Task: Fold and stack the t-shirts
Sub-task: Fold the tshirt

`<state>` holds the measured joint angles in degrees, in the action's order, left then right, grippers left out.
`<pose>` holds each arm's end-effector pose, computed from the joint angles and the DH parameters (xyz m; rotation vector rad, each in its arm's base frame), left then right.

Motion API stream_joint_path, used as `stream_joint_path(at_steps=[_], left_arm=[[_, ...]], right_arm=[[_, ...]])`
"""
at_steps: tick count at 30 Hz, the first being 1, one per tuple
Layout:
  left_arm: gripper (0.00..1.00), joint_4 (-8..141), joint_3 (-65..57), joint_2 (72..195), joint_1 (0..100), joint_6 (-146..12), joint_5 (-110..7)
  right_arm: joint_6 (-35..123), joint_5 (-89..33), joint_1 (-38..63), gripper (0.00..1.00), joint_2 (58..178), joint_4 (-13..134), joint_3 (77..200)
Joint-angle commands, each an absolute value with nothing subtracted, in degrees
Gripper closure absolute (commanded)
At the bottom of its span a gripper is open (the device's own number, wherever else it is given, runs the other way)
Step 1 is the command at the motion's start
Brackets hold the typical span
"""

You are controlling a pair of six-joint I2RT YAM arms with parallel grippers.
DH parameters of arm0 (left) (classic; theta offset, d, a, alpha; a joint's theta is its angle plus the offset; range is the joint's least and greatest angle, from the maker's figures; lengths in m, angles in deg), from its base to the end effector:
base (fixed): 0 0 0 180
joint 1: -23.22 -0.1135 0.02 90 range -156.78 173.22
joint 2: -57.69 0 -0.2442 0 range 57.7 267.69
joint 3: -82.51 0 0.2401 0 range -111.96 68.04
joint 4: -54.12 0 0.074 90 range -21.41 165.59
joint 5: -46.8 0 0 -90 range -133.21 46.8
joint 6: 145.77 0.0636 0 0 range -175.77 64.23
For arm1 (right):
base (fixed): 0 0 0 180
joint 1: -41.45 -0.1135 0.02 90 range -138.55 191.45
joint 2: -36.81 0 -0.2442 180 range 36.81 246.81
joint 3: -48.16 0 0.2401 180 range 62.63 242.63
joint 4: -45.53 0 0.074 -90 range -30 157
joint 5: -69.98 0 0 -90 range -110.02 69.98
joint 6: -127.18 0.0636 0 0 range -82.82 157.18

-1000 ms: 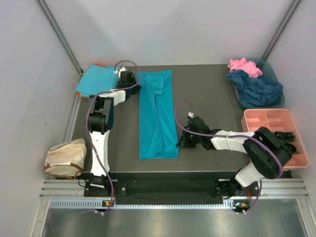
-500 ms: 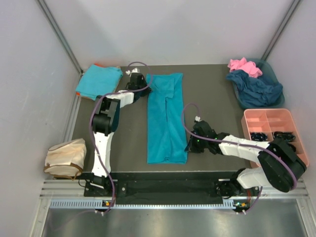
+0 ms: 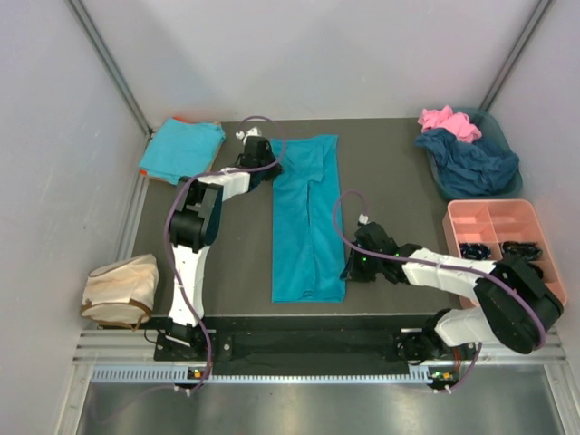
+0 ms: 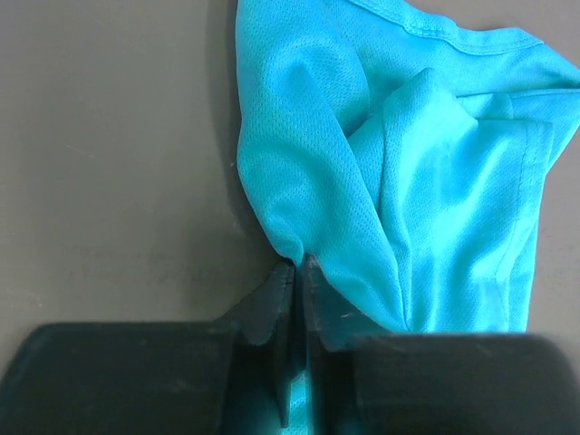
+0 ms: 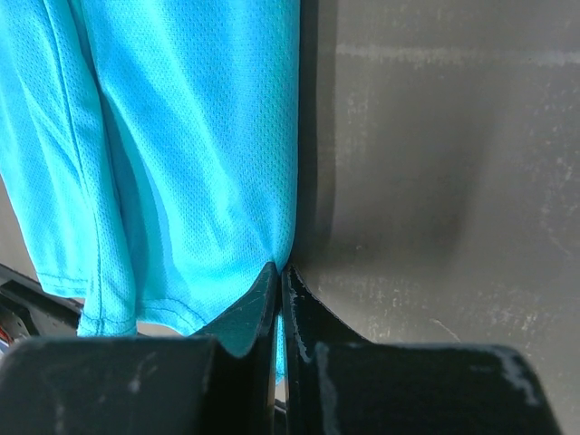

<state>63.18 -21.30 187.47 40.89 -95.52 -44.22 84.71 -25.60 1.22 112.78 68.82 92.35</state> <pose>0.4806 -0.1543 0.1171 -0.4194 2.2036 -0.5781 0.1819 0.1620 0.1114 0.1299 2.6838 0.6803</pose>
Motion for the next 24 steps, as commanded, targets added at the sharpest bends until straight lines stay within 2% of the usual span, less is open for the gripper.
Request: stream_joint_path(at_steps=[1, 3, 4, 6, 7, 11, 14, 19, 24], left_arm=[[0.66, 74.3, -19.0, 188.1, 40.8, -94.1, -40.6], [0.52, 74.7, -19.1, 187.6, 40.7, -94.0, -38.5], [0.31, 75.1, -19.3, 187.3, 40.6, -93.8, -37.6], [0.16, 75.8, -19.7, 186.4, 40.4, -93.6, -35.2], [0.11, 76.1, -19.9, 186.0, 40.2, -93.6, -34.5], [0.08, 77.9, -18.8, 182.3, 39.3, -93.4, -31.3], [0.08, 76.6, -12.5, 176.0, 39.6, -93.6, -30.1], [0.08, 72.6, 6.0, 162.8, 43.5, -95.9, -29.0], [0.09, 72.6, 21.9, 152.0, 52.4, -100.9, -27.3]], right_arm=[[83.5, -23.4, 1.5, 0.96, 111.0, 71.5, 93.0], [83.2, -22.1, 1.5, 0.78, 110.1, 73.2, 93.3], [83.1, -21.5, 1.5, 0.56, 109.0, 74.0, 93.3], [82.9, -18.9, 1.5, 0.45, 107.7, 76.7, 93.8], [82.9, -18.1, 1.6, 0.4, 106.3, 77.5, 93.9], [82.4, -14.6, 1.6, 0.38, 103.6, 80.4, 94.7], [81.8, -14.4, 1.6, 0.37, 102.9, 80.6, 95.1], [81.2, -16.6, 1.7, 0.36, 104.8, 79.0, 95.2], [81.0, -19.6, 1.7, 0.36, 107.2, 76.3, 94.9]])
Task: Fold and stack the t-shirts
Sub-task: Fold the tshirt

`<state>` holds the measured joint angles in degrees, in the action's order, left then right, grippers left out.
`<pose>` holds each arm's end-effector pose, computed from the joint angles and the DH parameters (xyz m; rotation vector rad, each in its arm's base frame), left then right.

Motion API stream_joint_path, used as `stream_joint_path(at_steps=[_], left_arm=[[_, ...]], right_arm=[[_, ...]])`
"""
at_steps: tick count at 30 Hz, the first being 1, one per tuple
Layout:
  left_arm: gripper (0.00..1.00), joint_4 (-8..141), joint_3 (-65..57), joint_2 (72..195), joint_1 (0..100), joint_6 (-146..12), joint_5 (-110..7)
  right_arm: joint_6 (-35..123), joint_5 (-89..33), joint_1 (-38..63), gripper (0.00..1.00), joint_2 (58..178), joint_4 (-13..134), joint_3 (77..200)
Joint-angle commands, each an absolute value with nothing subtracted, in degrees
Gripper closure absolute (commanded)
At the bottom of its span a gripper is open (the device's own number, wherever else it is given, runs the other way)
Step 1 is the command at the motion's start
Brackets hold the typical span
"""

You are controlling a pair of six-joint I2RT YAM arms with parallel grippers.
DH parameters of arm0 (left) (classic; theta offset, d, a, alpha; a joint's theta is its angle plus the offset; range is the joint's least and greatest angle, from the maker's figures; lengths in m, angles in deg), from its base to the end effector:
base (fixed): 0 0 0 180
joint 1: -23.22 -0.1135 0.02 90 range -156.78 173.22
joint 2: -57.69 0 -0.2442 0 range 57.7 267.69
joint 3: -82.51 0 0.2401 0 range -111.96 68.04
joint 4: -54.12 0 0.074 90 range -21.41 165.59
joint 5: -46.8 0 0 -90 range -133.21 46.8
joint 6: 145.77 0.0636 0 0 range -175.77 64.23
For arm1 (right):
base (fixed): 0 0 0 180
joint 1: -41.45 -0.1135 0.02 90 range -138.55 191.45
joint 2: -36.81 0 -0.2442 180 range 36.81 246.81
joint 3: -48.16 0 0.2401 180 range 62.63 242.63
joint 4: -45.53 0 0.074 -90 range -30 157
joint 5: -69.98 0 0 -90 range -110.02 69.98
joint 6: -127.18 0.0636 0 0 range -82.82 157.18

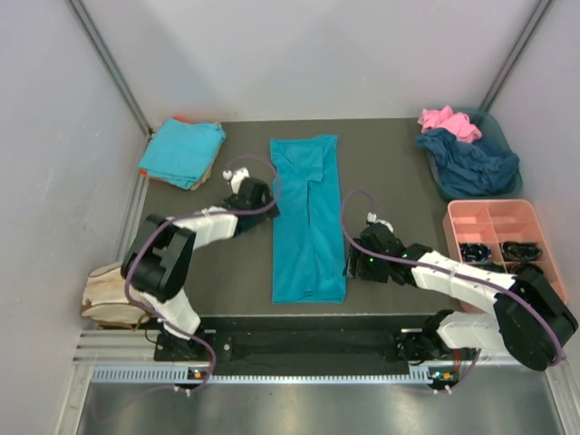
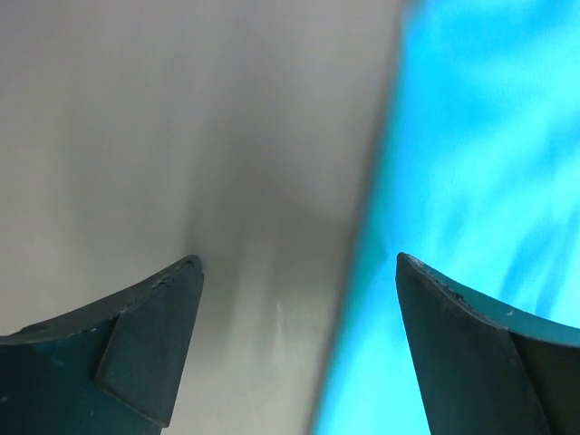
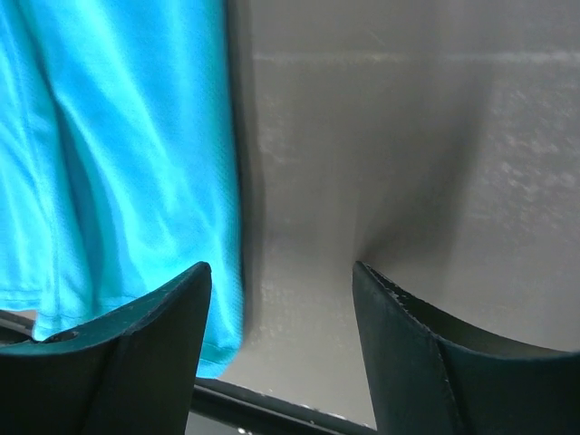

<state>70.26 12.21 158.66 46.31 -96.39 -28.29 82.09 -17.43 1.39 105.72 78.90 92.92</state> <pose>0.3428 -0.1284 0.1320 -0.4807 2.3151 -0.2308 0.1741 0.1427 0.1271 0.1297 2.6504 0.4778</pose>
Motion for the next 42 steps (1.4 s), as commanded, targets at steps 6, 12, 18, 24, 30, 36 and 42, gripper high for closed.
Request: stream_joint_path(at_steps=[6, 12, 18, 24, 30, 36, 42], left_arm=[[0.1, 76.3, 32.6, 141.8, 57.1, -104.9, -30.2], [0.11, 85.0, 37.5, 129.9, 60.3, -106.0, -31.4], [0.21, 88.6, 40.3, 122.9, 64.9, -107.6, -37.7], [0.29, 89.1, 40.4, 120.2, 70.2, -108.9, -40.0], [0.32, 88.2, 39.8, 121.0, 73.7, -110.3, -40.1], [0.42, 86.7, 38.2, 124.1, 77.1, -110.7, -38.4], [0.46, 86.5, 36.6, 127.0, 77.8, -109.5, -36.2]], right_arm=[[80.9, -22.3, 1.8, 0.36, 110.5, 73.7, 94.8], [81.0, -23.7, 1.7, 0.36, 112.5, 72.5, 94.9], [82.0, -23.0, 1.6, 0.36, 110.1, 73.8, 93.7], [83.3, -22.6, 1.6, 0.36, 106.3, 74.9, 91.0], [85.2, -22.5, -0.2, 0.36, 103.8, 76.1, 88.7], [86.7, -21.9, -3.3, 0.38, 103.7, 76.8, 88.9], [86.8, -22.0, -3.9, 0.38, 105.4, 76.2, 89.2]])
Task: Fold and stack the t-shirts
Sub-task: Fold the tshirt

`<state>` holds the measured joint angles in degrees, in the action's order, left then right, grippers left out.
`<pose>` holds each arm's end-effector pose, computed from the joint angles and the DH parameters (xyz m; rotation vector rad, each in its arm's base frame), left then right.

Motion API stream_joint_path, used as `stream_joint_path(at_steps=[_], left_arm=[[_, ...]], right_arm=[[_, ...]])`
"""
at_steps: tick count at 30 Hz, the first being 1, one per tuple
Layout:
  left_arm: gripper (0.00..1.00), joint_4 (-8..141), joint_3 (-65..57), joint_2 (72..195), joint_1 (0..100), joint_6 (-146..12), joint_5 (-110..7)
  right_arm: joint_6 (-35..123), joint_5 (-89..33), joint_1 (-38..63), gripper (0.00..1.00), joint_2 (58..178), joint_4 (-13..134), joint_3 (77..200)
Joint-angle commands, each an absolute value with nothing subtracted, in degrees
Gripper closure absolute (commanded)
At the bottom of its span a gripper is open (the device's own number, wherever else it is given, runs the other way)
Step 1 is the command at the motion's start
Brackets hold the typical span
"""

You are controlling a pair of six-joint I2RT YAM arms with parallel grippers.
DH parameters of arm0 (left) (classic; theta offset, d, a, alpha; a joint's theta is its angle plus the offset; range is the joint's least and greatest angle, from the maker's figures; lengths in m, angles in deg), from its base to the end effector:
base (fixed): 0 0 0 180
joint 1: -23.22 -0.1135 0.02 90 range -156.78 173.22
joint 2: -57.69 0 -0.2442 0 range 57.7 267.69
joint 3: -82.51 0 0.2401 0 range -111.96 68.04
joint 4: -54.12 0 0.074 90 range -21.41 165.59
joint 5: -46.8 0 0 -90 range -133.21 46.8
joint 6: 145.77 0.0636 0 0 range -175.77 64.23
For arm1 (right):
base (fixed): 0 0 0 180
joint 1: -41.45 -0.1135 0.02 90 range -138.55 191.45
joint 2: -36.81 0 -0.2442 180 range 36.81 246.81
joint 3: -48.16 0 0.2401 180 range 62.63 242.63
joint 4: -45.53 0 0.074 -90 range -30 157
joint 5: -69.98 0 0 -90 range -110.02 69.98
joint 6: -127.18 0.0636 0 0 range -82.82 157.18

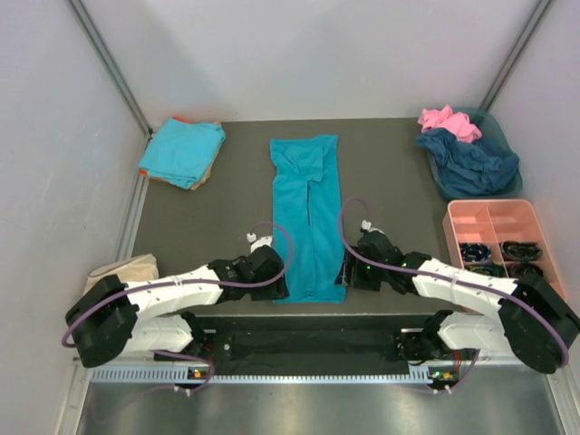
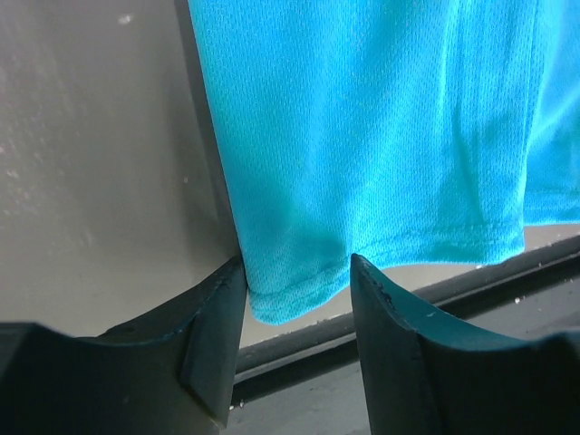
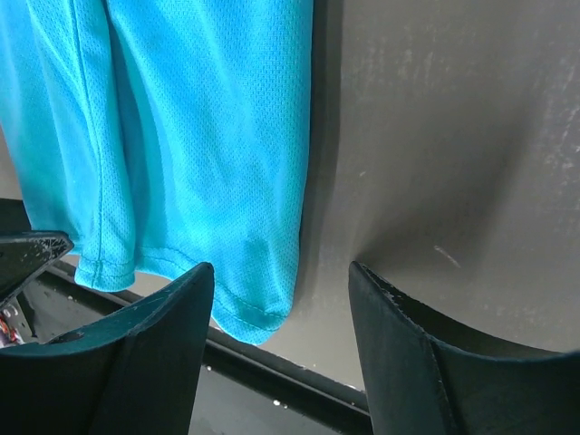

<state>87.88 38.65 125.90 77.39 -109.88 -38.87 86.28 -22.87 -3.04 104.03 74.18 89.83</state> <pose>0.1331 -0.1761 0.1246 -0.0277 2.7000 -0.5654 0.1565 0.1582 0.1236 0.0859 2.6678 0.6738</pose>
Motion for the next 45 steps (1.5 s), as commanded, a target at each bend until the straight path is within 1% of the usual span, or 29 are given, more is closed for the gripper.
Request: stream_joint_path(at_steps=[1, 8, 11, 12, 15, 16, 18, 22, 26, 30, 33, 34, 36, 37, 38, 43, 45], left_arm=[[0.46, 86.5, 36.2, 127.3, 77.8, -109.2, -35.8], [0.49, 88.5, 35.5, 127.0, 77.8, -109.3, -33.0], [0.54, 88.6, 36.2, 126.1, 77.8, -109.9, -32.4], [0.56, 88.5, 36.3, 126.1, 77.8, -110.0, -32.4], [0.72, 87.8, 36.4, 126.4, 77.8, -110.3, -33.0], [0.8, 87.6, 36.5, 126.9, 77.8, -110.3, -33.3], [0.88, 86.9, 36.5, 127.3, 77.8, -110.3, -33.6], [0.92, 86.2, 36.8, 127.7, 77.8, -110.5, -34.2], [0.99, 85.9, 37.5, 127.4, 77.8, -110.9, -34.4], [1.0, 85.7, 37.7, 127.1, 77.8, -111.0, -34.5], [1.0, 85.4, 37.8, 127.2, 77.8, -110.9, -34.9], [1.0, 85.1, 37.8, 127.3, 77.8, -110.8, -35.0], [1.0, 85.1, 37.9, 127.7, 77.8, -110.7, -35.2], [1.0, 85.1, 37.9, 127.7, 77.8, -110.6, -35.4], [1.0, 85.1, 38.0, 127.7, 77.8, -110.5, -35.6], [1.0, 85.9, 37.5, 126.5, 77.8, -109.4, -37.0], [1.0, 89.0, 36.2, 125.4, 77.8, -108.9, -37.3]], right_arm=[[86.8, -22.0, -3.9, 0.38, 105.5, 76.0, 89.2], [86.4, -22.7, -4.1, 0.39, 106.2, 75.8, 89.2], [86.5, -22.7, -4.2, 0.4, 106.3, 75.4, 88.7], [86.4, -22.9, -4.2, 0.41, 106.4, 75.2, 88.7], [86.3, -23.5, -4.2, 0.45, 106.9, 75.4, 88.8], [86.3, -23.6, -4.3, 0.46, 106.9, 75.5, 88.9], [86.3, -24.0, -4.6, 0.48, 106.7, 75.9, 88.7], [86.7, -25.0, -5.5, 0.49, 106.1, 76.4, 88.2], [87.4, -25.9, -6.2, 0.5, 105.3, 77.0, 87.6], [88.2, -27.6, -6.6, 0.54, 104.7, 76.4, 86.6], [88.5, -27.4, -6.7, 0.67, 104.2, 76.3, 86.0], [88.7, -27.3, -6.8, 0.76, 104.1, 76.3, 85.8], [88.7, -26.8, -6.7, 0.86, 104.1, 76.2, 85.7], [88.6, -26.8, -6.7, 0.97, 104.1, 76.2, 85.7], [88.6, -26.7, -6.8, 1.0, 104.1, 76.2, 85.6], [88.3, -26.0, -6.8, 1.0, 102.7, 78.5, 86.2], [88.0, -25.9, -6.8, 1.0, 101.9, 80.8, 87.1]])
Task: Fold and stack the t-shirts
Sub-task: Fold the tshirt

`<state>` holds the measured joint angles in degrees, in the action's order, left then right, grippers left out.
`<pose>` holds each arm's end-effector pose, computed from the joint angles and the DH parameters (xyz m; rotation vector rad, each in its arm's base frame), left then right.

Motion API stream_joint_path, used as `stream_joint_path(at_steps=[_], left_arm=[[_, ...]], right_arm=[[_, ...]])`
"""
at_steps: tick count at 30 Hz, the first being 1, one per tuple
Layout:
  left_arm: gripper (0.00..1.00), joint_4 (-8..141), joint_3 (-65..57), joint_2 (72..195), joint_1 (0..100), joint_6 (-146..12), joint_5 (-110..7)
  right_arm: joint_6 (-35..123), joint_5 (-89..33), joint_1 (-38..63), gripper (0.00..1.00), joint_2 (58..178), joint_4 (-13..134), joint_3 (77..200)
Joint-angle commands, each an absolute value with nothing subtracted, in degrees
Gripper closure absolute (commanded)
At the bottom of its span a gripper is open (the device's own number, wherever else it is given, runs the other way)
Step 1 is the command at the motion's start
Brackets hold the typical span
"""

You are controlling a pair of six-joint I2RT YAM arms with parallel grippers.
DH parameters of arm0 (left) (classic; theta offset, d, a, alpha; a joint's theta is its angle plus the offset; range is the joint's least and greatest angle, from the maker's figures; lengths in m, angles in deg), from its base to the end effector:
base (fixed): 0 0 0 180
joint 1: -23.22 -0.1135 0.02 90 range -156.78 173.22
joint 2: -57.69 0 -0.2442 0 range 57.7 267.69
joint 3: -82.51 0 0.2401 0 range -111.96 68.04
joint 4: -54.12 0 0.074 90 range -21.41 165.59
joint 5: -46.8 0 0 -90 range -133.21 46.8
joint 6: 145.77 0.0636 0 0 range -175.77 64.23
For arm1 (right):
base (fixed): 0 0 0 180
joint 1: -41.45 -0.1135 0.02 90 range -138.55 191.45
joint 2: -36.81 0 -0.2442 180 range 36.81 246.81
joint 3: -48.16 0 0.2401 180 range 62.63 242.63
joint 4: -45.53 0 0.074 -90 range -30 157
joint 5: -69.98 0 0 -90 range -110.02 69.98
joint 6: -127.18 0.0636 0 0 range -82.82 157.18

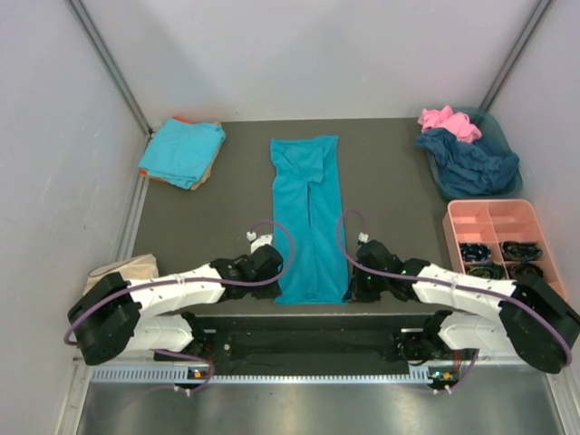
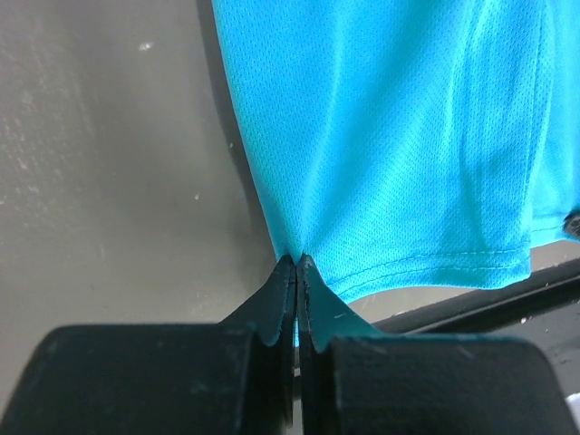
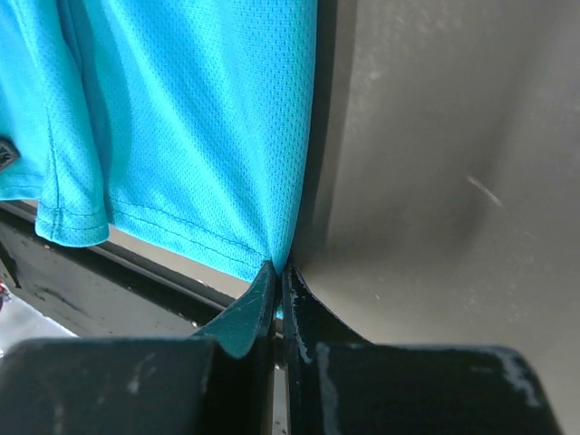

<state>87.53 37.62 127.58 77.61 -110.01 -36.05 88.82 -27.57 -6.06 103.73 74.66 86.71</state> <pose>0.1377 -0.1787 0.1246 -0.0438 2.6743 -0.5170 0.1351 0.1599 0.1085 0.0467 2.7789 0.7355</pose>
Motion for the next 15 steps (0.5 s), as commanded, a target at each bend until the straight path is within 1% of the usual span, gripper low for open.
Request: stream_joint_path(at_steps=[1, 6, 15], left_arm=[[1.0, 90.2, 35.7, 124.7, 77.8, -108.8, -37.4], [1.0, 96.3, 33.6, 118.2, 77.8, -109.4, -36.0], [1.0, 97.5, 31.6, 116.9, 77.9, -109.6, -37.6]], right_arm=[[87.5, -25.9, -6.8, 1.0, 101.5, 81.8, 87.5], [87.3, -25.2, -6.8, 1.0, 96.5, 86.9, 88.8], [86.3, -23.5, -6.8, 1.0, 91.9, 93.8, 92.9]])
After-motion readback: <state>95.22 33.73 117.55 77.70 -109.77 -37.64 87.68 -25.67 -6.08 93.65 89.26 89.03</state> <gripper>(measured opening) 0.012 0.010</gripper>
